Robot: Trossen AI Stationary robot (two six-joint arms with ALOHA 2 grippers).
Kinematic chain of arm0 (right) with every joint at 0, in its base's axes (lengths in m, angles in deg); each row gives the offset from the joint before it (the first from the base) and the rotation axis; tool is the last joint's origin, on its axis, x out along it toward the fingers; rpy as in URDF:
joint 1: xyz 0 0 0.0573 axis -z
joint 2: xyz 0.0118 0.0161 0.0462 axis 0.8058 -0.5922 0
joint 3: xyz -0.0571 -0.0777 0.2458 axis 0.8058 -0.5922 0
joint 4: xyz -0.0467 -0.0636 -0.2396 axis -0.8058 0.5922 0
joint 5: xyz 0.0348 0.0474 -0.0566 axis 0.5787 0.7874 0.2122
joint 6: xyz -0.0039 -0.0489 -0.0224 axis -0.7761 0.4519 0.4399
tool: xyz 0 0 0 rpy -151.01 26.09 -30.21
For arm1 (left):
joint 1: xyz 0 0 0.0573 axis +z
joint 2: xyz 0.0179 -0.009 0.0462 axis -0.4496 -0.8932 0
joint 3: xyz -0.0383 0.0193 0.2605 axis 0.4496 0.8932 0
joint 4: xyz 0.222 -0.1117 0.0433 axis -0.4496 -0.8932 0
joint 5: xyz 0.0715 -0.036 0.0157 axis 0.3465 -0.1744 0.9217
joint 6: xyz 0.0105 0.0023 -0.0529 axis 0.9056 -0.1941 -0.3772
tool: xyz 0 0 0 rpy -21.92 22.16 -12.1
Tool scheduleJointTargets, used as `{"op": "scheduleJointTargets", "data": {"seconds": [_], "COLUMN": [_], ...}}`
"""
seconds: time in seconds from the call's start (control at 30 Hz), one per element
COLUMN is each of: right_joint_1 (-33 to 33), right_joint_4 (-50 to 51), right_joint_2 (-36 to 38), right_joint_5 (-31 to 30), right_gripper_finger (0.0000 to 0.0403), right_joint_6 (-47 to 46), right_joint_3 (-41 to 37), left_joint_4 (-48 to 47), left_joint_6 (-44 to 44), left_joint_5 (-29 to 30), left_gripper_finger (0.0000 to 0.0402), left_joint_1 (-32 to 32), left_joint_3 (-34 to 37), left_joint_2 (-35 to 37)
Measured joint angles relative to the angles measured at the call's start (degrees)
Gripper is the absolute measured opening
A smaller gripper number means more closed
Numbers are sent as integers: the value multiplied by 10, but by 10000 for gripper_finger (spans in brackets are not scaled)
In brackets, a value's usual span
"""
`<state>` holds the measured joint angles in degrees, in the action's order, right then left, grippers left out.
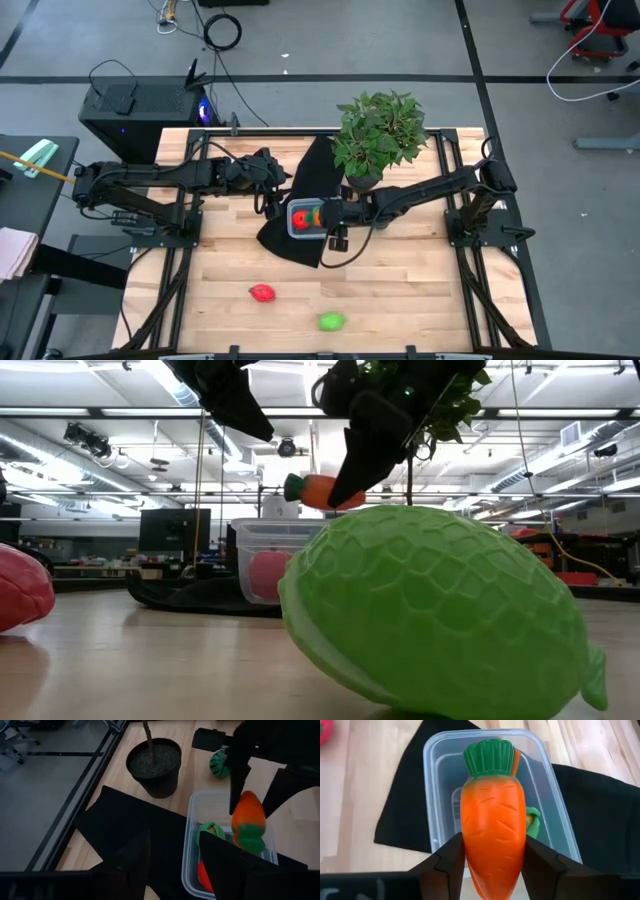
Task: Pick and placing Produce into tupperware
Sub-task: Put the orange carrot into the bin
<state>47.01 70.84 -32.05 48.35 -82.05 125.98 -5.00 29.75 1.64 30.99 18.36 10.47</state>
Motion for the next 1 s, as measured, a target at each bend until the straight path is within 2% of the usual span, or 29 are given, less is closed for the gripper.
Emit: {"op": "scheduleJointTargets", "data": {"seconds": [0.7,1.0], "right_joint_1": [7,21], "right_joint_4": [-13,-27], "right_joint_2": [0,0], "right_joint_5": [15,56], "right_gripper_finger": [167,166], "right_joint_6": [-6,-3], "right_joint_3": [-20,-20], "left_joint_4": [0,0], "left_joint_6": [0,0], "left_joint_5": [0,0], "left_gripper_finger": [180,180], "left_joint_1": [0,0], "left_joint_3": [0,0], "left_joint_2": [0,0]}}
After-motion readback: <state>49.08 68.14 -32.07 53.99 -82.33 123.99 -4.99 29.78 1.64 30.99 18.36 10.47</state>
